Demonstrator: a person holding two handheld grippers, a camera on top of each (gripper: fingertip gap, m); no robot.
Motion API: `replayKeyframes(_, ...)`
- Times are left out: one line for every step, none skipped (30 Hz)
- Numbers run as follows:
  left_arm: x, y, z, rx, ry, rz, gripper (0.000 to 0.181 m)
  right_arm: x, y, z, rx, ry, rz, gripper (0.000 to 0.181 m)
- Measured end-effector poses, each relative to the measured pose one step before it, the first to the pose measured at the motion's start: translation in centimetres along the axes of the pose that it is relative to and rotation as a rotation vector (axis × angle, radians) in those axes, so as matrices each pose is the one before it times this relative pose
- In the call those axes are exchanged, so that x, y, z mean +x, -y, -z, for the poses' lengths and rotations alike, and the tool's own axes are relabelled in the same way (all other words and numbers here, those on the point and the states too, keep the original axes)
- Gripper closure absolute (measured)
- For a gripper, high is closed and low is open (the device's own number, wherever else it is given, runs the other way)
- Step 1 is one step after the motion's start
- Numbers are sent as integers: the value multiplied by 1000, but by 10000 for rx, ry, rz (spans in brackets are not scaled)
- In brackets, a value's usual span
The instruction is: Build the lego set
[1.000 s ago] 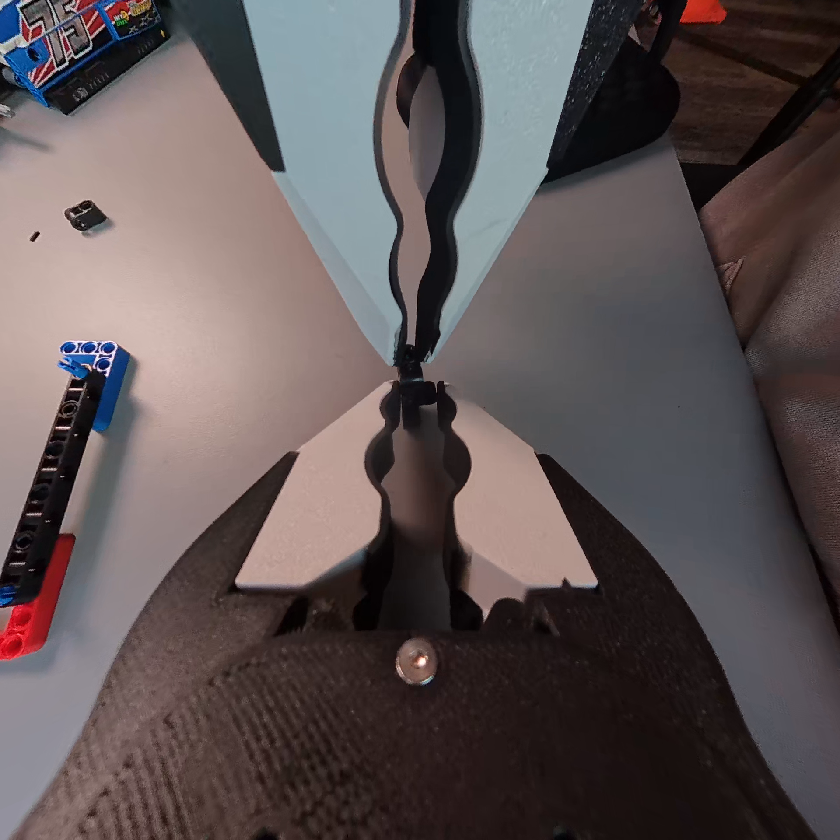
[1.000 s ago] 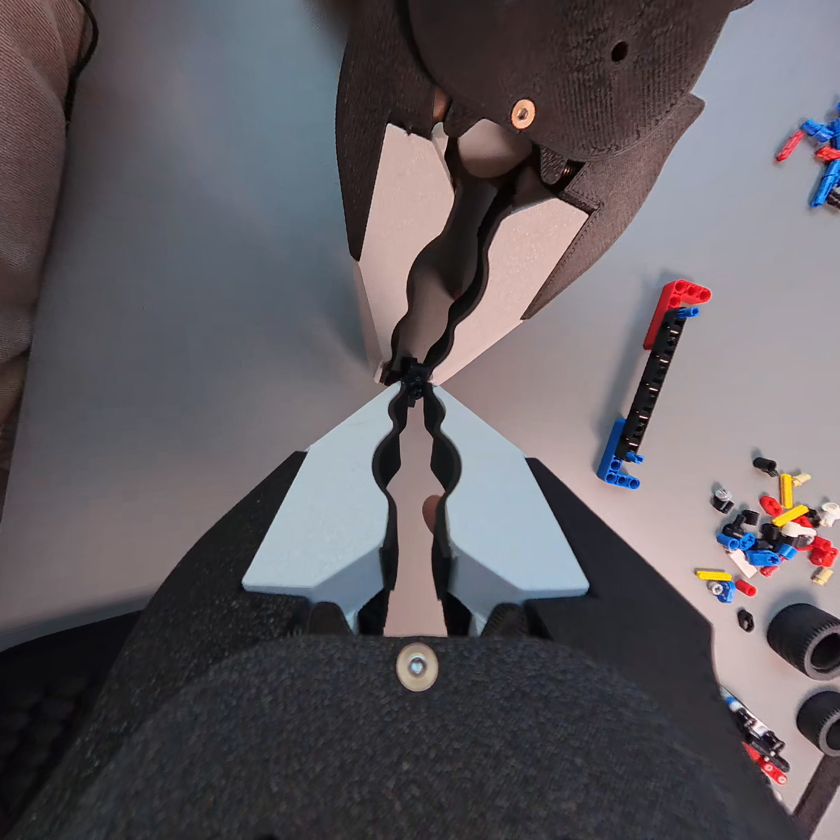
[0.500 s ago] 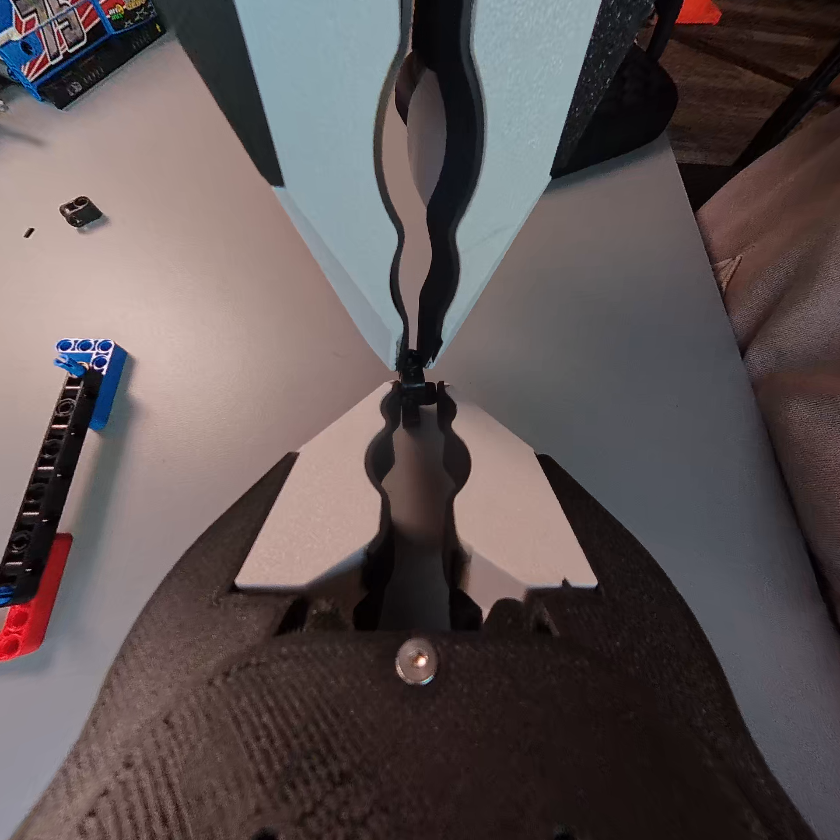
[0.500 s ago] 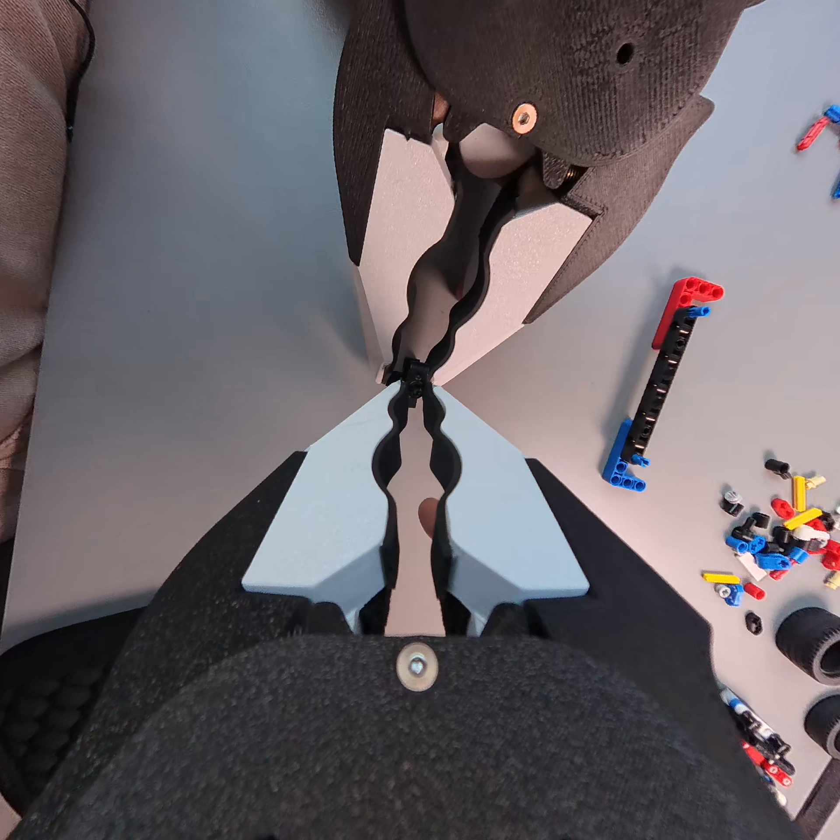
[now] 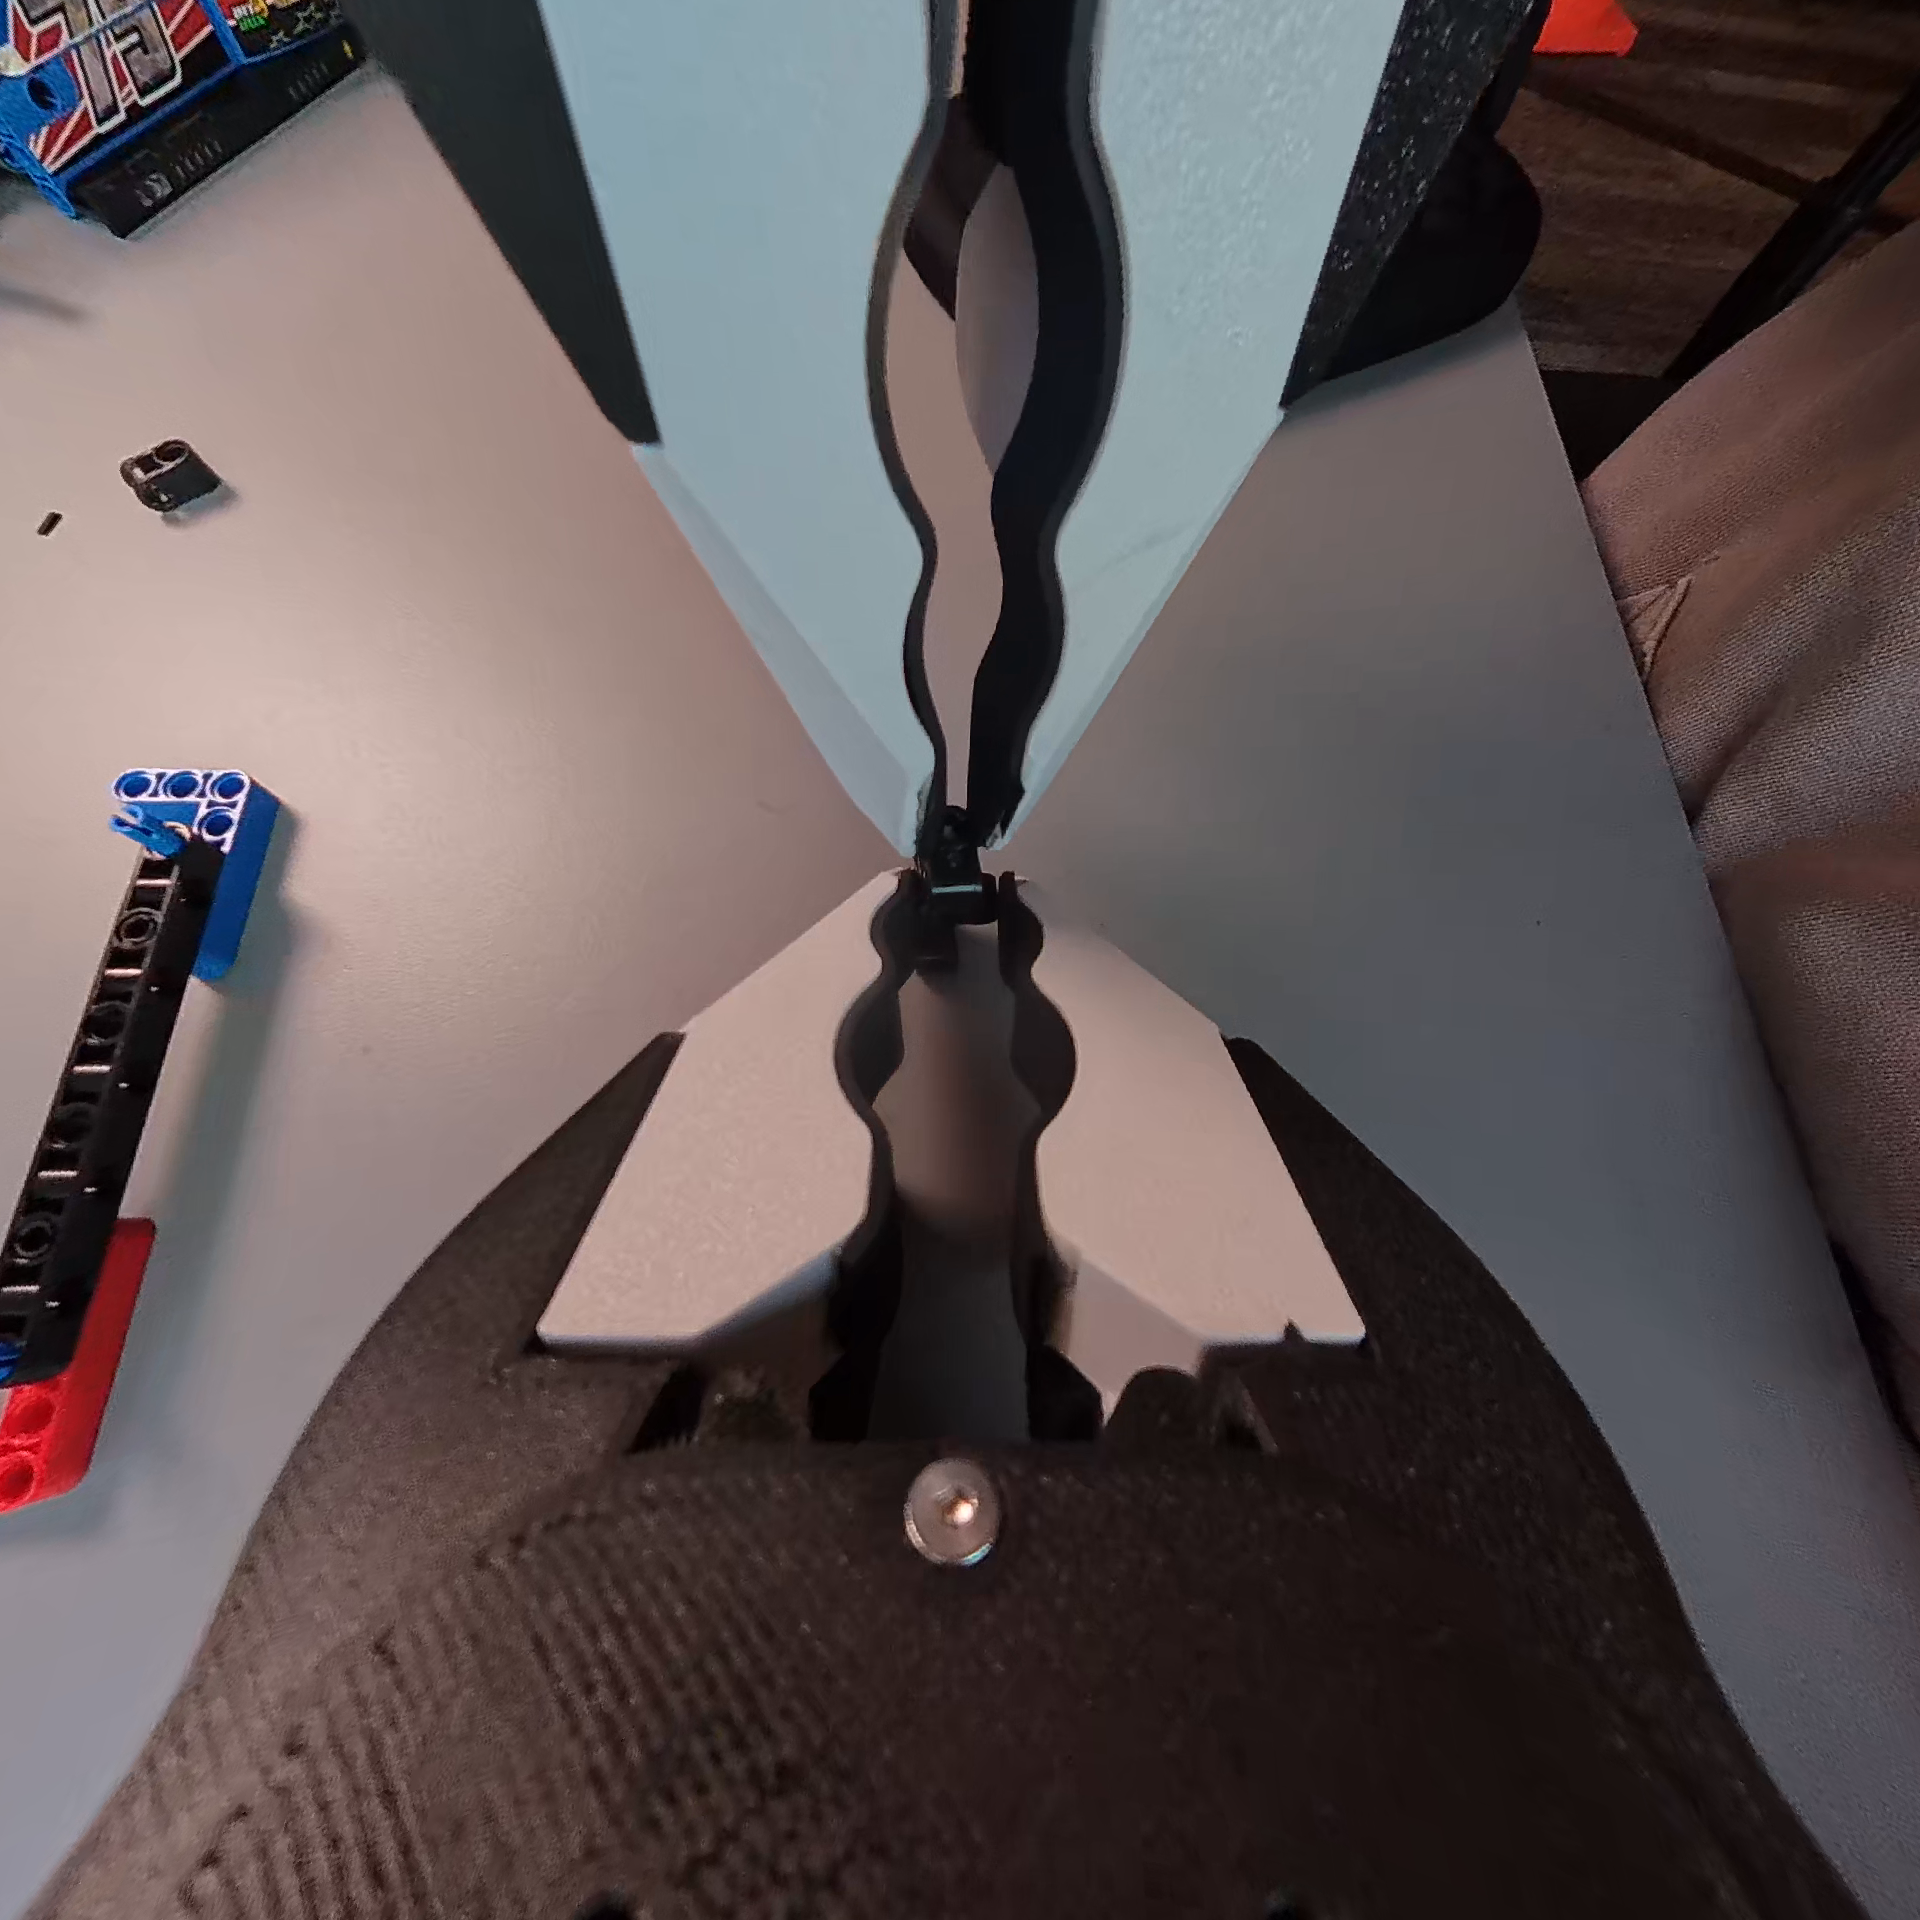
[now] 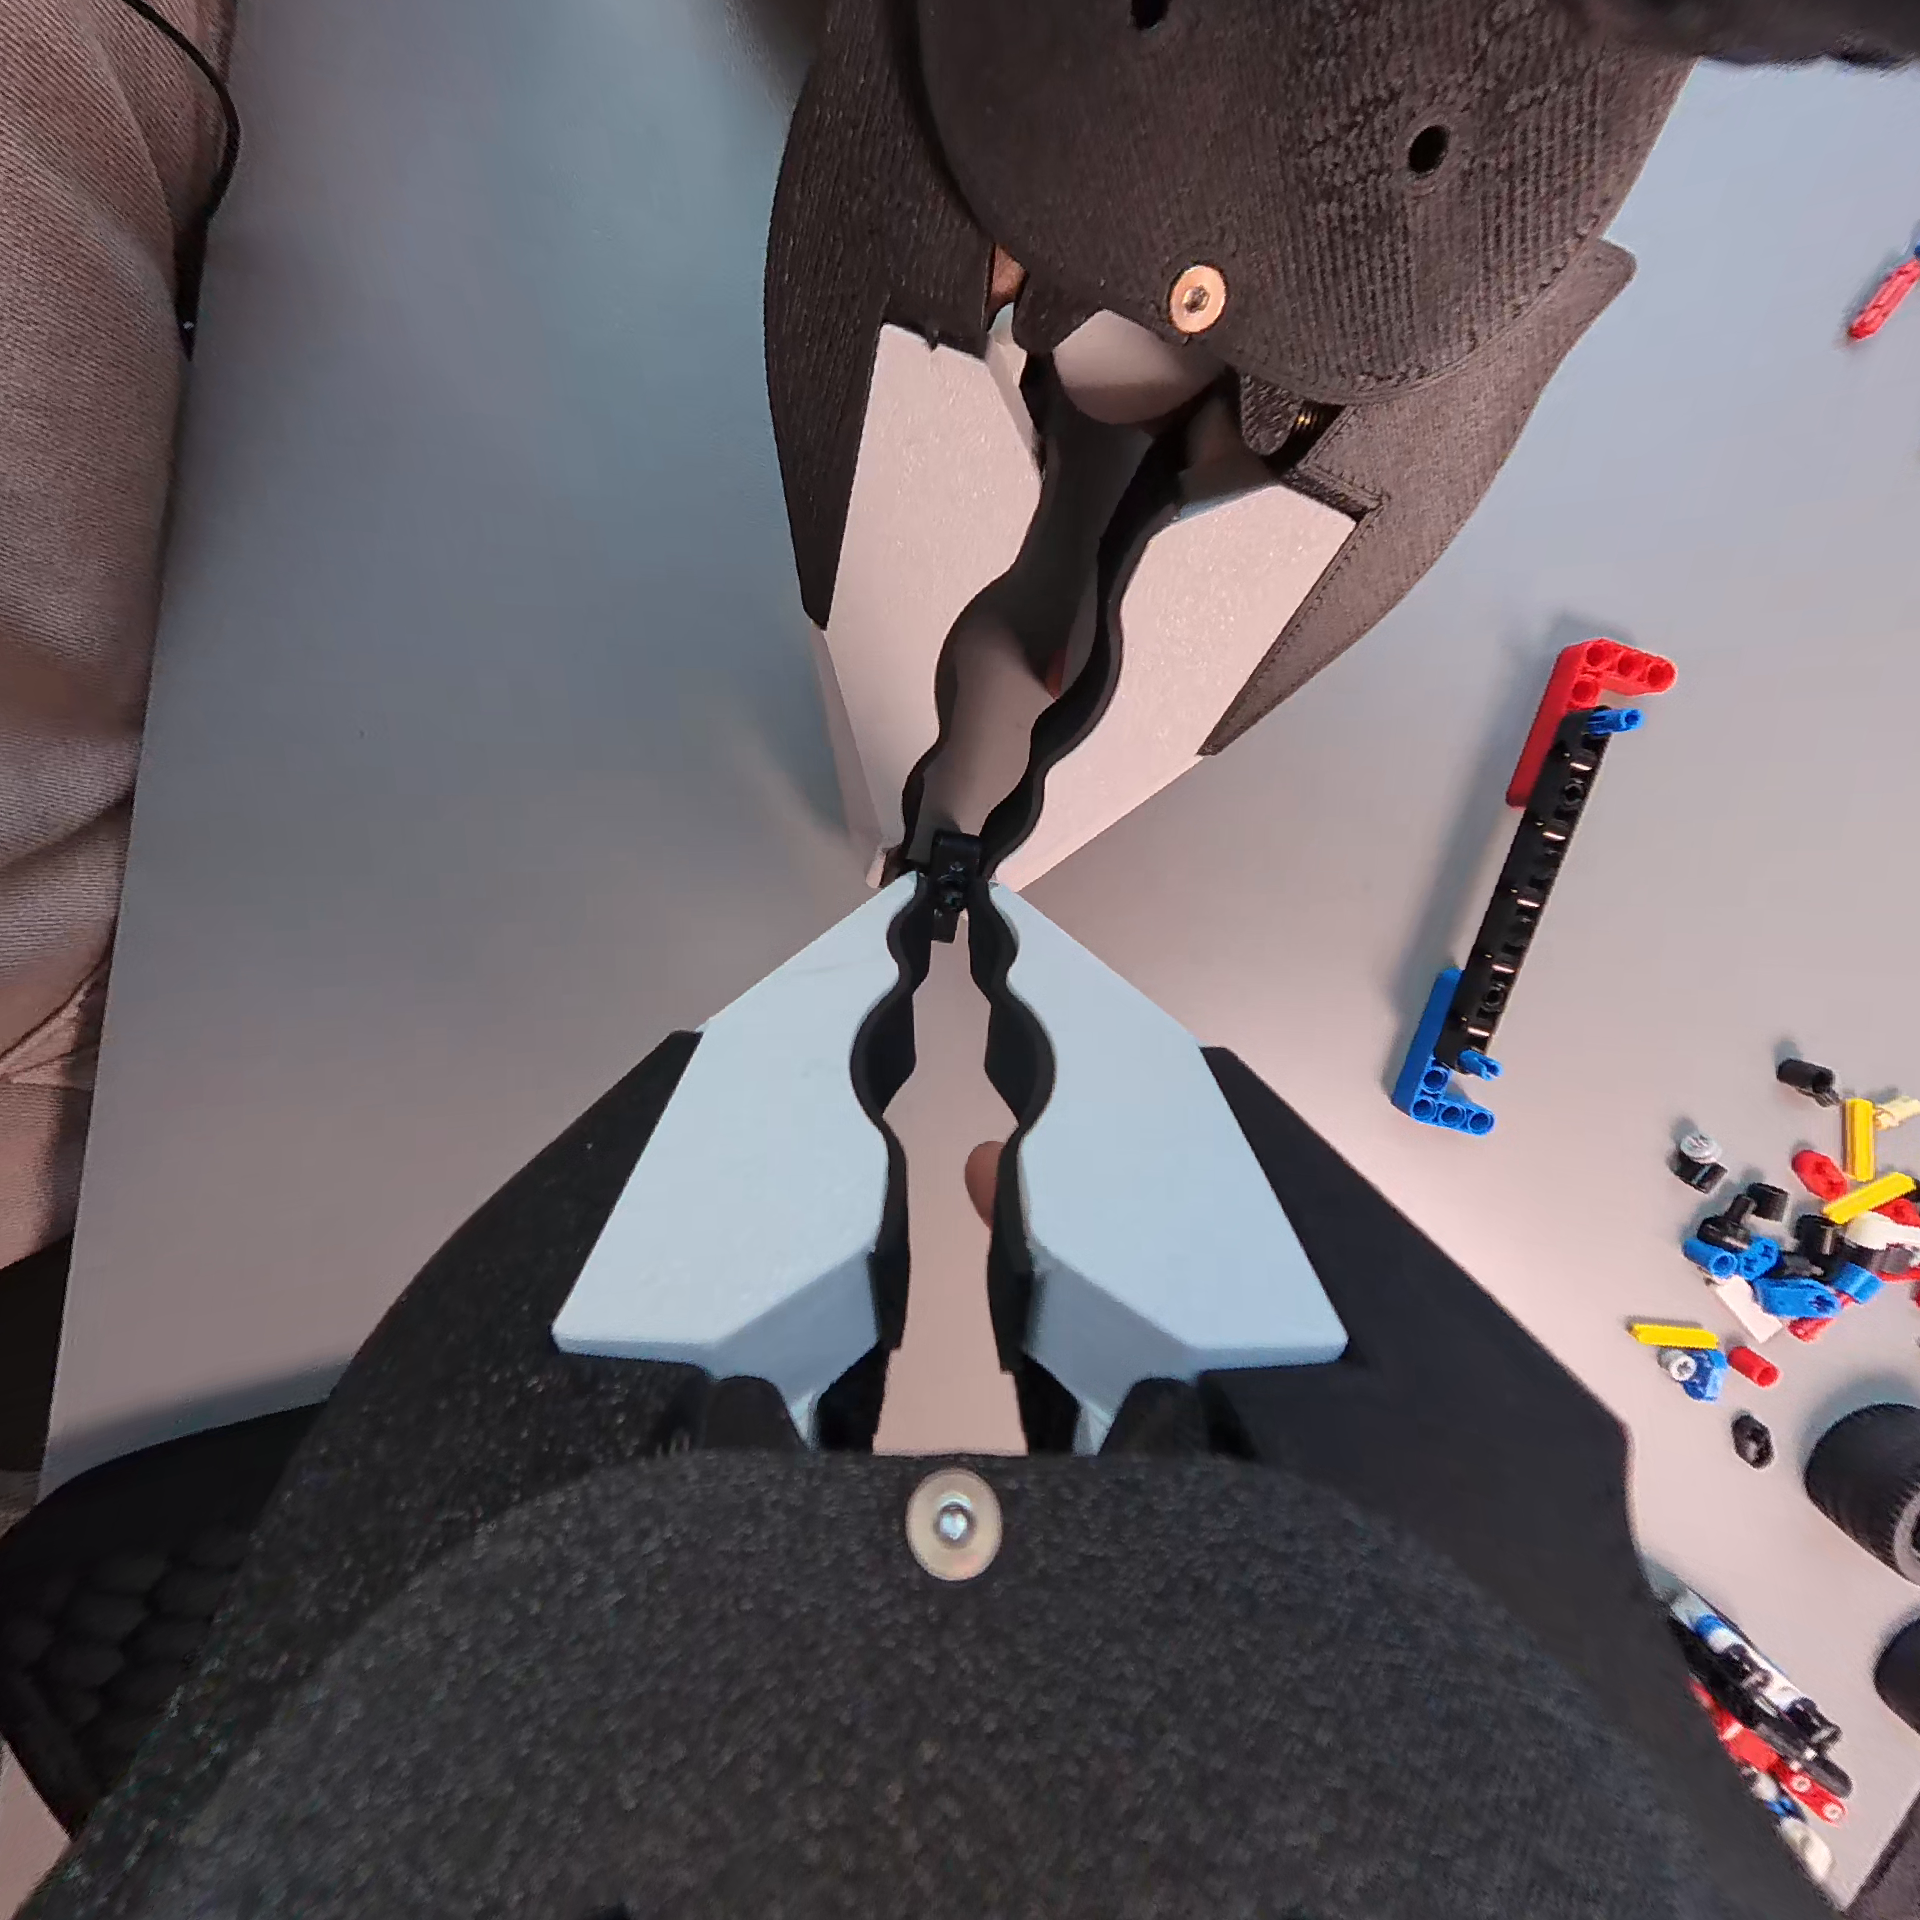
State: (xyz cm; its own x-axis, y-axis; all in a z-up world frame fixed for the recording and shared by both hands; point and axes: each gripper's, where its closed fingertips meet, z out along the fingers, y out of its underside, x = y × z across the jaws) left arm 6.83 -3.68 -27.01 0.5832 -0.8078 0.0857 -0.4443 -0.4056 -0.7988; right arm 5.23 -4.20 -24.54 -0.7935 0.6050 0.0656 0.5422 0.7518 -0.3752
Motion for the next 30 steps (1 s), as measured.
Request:
replayKeyframes(4, 2, -3, -1, -8, 2, 167, -18, 9, 20, 46, -50, 29, 176)
replayKeyframes(4, 6, -7, -2, -10, 8, 167, -29, -11, 25, 54, -23, 13, 176)
replayKeyframes(10, 9, -11, -2, -16, 17, 167, -36, -8, 28, 70, 9, -32, 176)
replayKeyframes(1, 20, -21, -1, -17, 25, 167, 0, -47, 24, 42, -2, -44, 175)
replayKeyframes(11, 8, -10, -3, -15, 19, 167, -33, -68, 41, -1, 1, -22, 175)
replayKeyframes(1, 6, -12, -4, -7, 2, 167, -14, -6, 72, -15, -12, -6, 173)
replayKeyframes(4, -2, 1, -2, -1, 3, 167, 20, 79, 121, 3, -37, -1, 170)
replayKeyframes(-4, 10, 3, -2, 2, 7, 167, 34, 145, 154, 22, -32, -13, 167)
replayKeyframes(1, -1, -4, -4, 5, 2, 167, 61, 81, 109, -38, -34, -21, 165)
replayKeyframes(8, -2, -6, -5, 8, -1, 167, 45, -52, 34, -103, -27, 14, 164)
replayKeyframes(-2, 3, 6, -4, 9, -6, 167, -49, -88, -63, -101, 16, 68, 164)
replayKeyframes(3, 2, -8, -2, 9, -6, 167, -71, -21, -87, -31, 15, 62, 167)
replayKeyframes(2, -10, 9, -1, 8, -4, 167, -25, 9, -85, 3, -12, 24, 170)
replayKeyframes(1, 3, -4, 2, 8, -3, 167, -11, -79, -57, -48, 1, 4, 175)
replayKeyframes(-3, 0, 2, 3, 8, 1, 167, 7, -56, -40, -23, 1, -1, 175)
replayKeyframes(-6, 3, -1, 2, 4, -1, 167, -6, -8, 1, -2, 13, -23, 175)
replayKeyframes(3, 6, -8, 1, 2, -1, 167, 6, -20, 8, -20, 9, -16, 175)
replayKeyframes(-7, 7, -6, 2, 0, 2, 167, 4, -19, 0, -21, -4, -3, 175)
replayKeyframes(5, 4, -2, 3, -2, 2, 167, 3, -16, 8, -19, 1, -16, 175)
replayKeyframes(-2, 5, -2, 4, 1, -2, 167, -4, -20, -1, -19, 7, -12, 175)
replayKeyframes(-7, 4, 0, 6, 8, -6, 167, -1, -24, 12, -21, 5, -1, 175)
replayKeyframes(-1, 8, -4, 9, 13, -6, 167, 10, -23, 13, -22, -9, 6, 176)
replayKeyframes(-5, 12, -11, 8, 19, -8, 167, 22, -13, 8, -19, -14, 1, 176)
replayKeyframes(-4, -1, 0, 5, 23, -21, 167, 7, -6, 3, 0, -12, -2, 176)
replayKeyframes(-6, 5, 5, 3, 30, -33, 167, 17, 6, -6, 15, -10, -12, 176)
replayKeyframes(-21, -5, 5, 4, 37, -30, 167, 25, 7, 5, 21, -22, -5, 176)
replayKeyframes(-49, -3, 28, 7, 40, -9, 167, 34, -21, 14, 22, -26, -14, 176)
replayKeyframes(-84, -24, 50, 11, 43, 22, 167, 73, -46, 23, 19, -45, -23, 176)
replayKeyframes(-103, -16, 76, 24, 37, 36, 167, 86, -81, 33, 34, -54, -34, 176)
replayKeyframes(-71, 28, 101, 53, 22, 32, 167, 108, -61, 39, 65, -56, -65, 176)
